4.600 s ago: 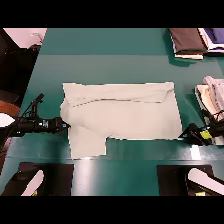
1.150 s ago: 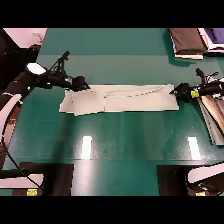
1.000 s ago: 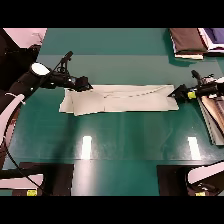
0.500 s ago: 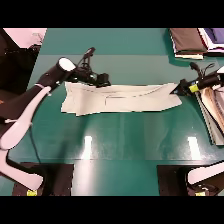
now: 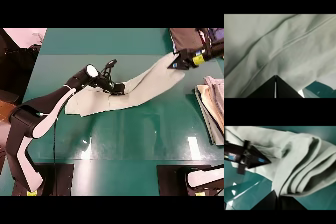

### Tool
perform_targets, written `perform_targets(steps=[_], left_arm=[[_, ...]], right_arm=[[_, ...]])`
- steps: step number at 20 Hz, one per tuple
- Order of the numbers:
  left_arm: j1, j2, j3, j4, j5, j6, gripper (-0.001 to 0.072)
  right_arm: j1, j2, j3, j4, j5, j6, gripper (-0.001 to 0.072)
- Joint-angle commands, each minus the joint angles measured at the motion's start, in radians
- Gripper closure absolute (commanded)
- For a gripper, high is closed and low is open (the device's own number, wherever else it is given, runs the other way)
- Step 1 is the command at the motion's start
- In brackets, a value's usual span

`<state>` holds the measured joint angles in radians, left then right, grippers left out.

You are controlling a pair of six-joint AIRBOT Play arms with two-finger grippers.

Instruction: Fold the shirts.

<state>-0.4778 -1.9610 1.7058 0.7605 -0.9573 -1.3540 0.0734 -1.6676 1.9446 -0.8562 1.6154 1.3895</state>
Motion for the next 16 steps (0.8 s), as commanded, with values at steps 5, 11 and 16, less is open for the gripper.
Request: perform_targets(steps=[5, 11, 16], left_arm=[[-0.011, -0.015, 0.010, 0.057, 0.011, -0.009, 0.0673], [-0.010, -0.015, 0.013, 0.126, -0.030, -0.008, 0.0673], [0.003, -0.014, 0.085, 0.138, -0.060, -0.008, 0.0673]], right_arm=[[0.174, 0.006, 0.064, 0.111, -0.082, 0.004, 0.0695], [0.273, 0.005, 0.043, 0.183, -0.239, -0.083, 0.0696], [0.333, 0.005, 0.043, 0.182, -0.285, -0.125, 0.0695]])
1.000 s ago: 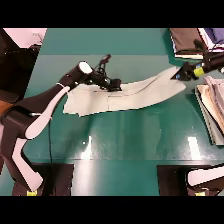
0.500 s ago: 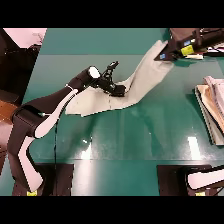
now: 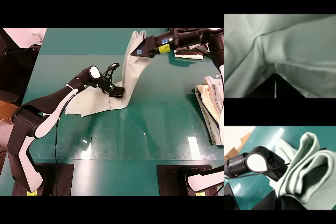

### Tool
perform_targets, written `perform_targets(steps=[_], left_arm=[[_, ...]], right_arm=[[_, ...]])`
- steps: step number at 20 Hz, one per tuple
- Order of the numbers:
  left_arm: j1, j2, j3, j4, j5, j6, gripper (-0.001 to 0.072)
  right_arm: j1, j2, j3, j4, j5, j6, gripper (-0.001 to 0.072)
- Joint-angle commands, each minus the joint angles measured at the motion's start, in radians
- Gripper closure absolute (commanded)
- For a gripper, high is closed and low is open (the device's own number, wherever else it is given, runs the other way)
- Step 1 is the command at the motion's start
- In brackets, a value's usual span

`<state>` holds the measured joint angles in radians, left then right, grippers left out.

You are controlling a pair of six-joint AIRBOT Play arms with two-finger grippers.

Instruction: Fold the shirts.

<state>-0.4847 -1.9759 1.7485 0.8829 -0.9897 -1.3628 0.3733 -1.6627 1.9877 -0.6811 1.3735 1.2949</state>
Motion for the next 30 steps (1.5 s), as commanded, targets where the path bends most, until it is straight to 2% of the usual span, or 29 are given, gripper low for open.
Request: perform_targets(steps=[1, 5, 9, 12, 16, 17, 18, 19, 20, 23, 25, 28, 30], left_arm=[[0.020, 0.002, 0.075, 0.029, -0.059, 0.001, 0.0674], [0.100, 0.092, 0.123, 0.176, -0.141, -0.008, 0.0673], [0.260, 0.250, 0.124, 0.314, -0.182, -0.018, 0.0672], [0.393, 0.364, 0.123, 0.352, -0.208, -0.018, 0.0672], [0.515, 0.462, 0.123, 0.352, -0.224, -0.018, 0.0672], [0.531, 0.475, 0.123, 0.352, -0.237, -0.018, 0.0672], [0.537, 0.481, 0.123, 0.351, -0.252, -0.018, 0.0671], [0.537, 0.483, 0.123, 0.356, -0.266, -0.018, 0.0672], [0.537, 0.483, 0.123, 0.351, -0.277, -0.018, 0.0672], [0.535, 0.483, 0.122, 0.319, -0.289, -0.018, 0.0672], [0.533, 0.483, 0.122, 0.313, -0.309, -0.018, 0.0672], [0.533, 0.483, 0.120, 0.310, -0.330, -0.018, 0.0672], [0.533, 0.483, 0.120, 0.308, -0.333, -0.018, 0.0671]], right_arm=[[0.042, 0.000, 0.000, 0.006, -0.047, -0.033, 0.0696], [0.058, -0.013, 0.000, 0.018, -0.047, -0.037, 0.0695], [0.129, -0.074, 0.000, 0.107, -0.105, -0.096, 0.0695], [0.249, -0.170, 0.001, 0.204, -0.217, -0.193, 0.0694], [0.439, -0.340, 0.016, 0.226, -0.493, -0.283, 0.0688], [0.473, -0.389, 0.050, 0.227, -0.521, -0.291, 0.0574], [0.495, -0.424, 0.083, 0.227, -0.529, -0.291, 0.0342], [0.507, -0.443, 0.103, 0.227, -0.529, -0.291, 0.0174], [0.509, -0.444, 0.098, 0.226, -0.528, -0.291, 0.0144], [0.442, -0.365, -0.004, 0.207, -0.482, -0.290, 0.0161], [0.346, -0.291, -0.079, 0.206, -0.379, -0.275, 0.0162], [0.183, -0.190, -0.212, 0.184, -0.227, -0.192, 0.0165], [0.089, -0.120, -0.323, 0.058, -0.194, -0.117, 0.0165]])
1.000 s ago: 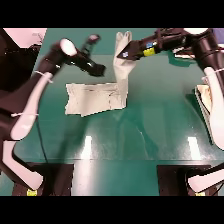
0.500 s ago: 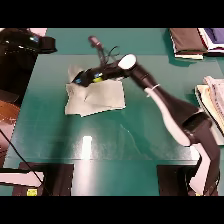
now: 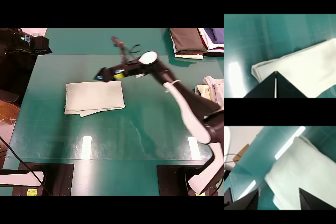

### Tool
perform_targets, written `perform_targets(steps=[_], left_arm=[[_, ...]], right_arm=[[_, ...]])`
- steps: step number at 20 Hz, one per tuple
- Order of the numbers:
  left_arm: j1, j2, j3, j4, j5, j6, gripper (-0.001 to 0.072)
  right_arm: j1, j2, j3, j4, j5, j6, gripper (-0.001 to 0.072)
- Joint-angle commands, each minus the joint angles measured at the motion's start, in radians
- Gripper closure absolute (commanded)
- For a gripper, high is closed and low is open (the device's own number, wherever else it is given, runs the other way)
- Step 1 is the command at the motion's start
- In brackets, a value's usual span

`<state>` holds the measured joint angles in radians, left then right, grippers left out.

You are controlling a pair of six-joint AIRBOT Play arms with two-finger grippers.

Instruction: Fold the shirts.

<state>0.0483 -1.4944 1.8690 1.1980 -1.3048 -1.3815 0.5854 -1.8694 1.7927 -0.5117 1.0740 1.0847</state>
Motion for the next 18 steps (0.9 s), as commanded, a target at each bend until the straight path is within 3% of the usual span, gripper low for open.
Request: perform_targets(steps=[1, 4, 6, 11, 16, 18], left_arm=[[0.000, 0.001, 0.000, -0.009, -0.019, 0.001, 0.0672], [0.000, 0.001, 0.000, -0.020, -0.019, 0.001, 0.0672], [0.000, 0.001, 0.000, -0.032, -0.018, 0.002, 0.0671], [-0.005, 0.001, 0.000, -0.043, -0.013, 0.002, 0.0671], [-0.005, 0.001, -0.004, -0.055, -0.015, 0.027, 0.0671], [-0.005, 0.001, -0.006, -0.055, -0.017, 0.027, 0.0671]], right_arm=[[-0.159, 0.114, -0.181, -0.179, 0.106, 0.138, 0.0165], [-0.248, 0.142, -0.306, -0.236, 0.113, 0.183, 0.0139], [-0.266, 0.140, -0.373, -0.232, 0.092, 0.183, 0.0033], [-0.236, 0.021, -0.383, -0.072, 0.080, 0.179, 0.0034], [-0.109, -0.133, -0.214, -0.044, 0.085, 0.183, 0.0035], [-0.062, -0.184, -0.154, 0.041, 0.088, 0.183, 0.0038]])
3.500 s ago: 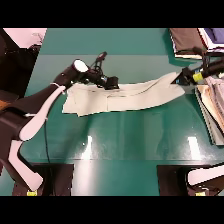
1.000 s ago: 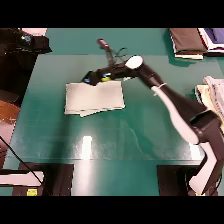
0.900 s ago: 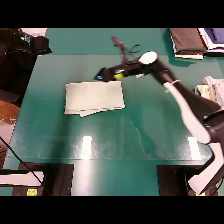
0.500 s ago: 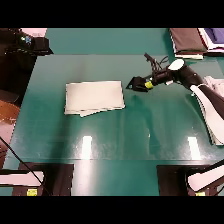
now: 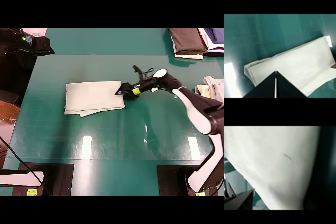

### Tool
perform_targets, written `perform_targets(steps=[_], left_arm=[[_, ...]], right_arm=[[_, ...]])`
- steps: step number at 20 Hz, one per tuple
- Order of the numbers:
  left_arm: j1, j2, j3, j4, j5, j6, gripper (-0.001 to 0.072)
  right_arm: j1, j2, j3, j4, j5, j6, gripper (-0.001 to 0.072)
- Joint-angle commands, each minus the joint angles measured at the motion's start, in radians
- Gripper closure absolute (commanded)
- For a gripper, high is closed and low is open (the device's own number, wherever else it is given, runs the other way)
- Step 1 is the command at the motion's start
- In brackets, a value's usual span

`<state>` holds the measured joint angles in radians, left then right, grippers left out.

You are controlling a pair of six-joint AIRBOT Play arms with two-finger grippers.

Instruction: Fold the shirts.

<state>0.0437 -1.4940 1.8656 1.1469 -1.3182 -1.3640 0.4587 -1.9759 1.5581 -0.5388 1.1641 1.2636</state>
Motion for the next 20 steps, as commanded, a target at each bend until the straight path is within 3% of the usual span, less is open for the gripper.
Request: perform_targets(steps=[1, 2, 4, 5, 7, 13, 16, 20], left_arm=[[0.000, 0.000, -0.003, -0.004, -0.002, 0.010, 0.0671], [0.000, 0.000, -0.003, -0.004, -0.002, 0.010, 0.0672], [0.000, 0.000, -0.003, -0.004, -0.005, 0.010, 0.0671], [0.000, 0.000, -0.003, -0.004, -0.008, 0.010, 0.0671], [0.000, 0.000, -0.003, -0.009, -0.011, 0.010, 0.0671], [-0.003, 0.000, -0.003, -0.114, -0.052, 0.010, 0.0672], [-0.060, 0.000, -0.003, -0.114, -0.059, 0.011, 0.0672], [-0.193, 0.000, -0.003, -0.114, -0.009, 0.037, 0.0672]], right_arm=[[0.084, -0.097, 0.104, 0.105, -0.006, 0.003, 0.0045], [0.098, -0.113, 0.128, 0.128, -0.012, 0.002, 0.0155], [0.116, -0.132, 0.176, 0.125, -0.013, -0.019, 0.0486], [0.117, -0.132, 0.193, 0.124, -0.019, -0.035, 0.0574], [0.109, -0.131, 0.248, 0.116, -0.003, -0.046, 0.0680], [-0.064, 0.048, 0.316, 0.091, 0.068, -0.010, 0.0695], [-0.219, 0.202, 0.316, -0.149, 0.127, 0.101, 0.0695], [-0.444, 0.372, 0.316, -0.337, 0.219, 0.125, 0.0695]])
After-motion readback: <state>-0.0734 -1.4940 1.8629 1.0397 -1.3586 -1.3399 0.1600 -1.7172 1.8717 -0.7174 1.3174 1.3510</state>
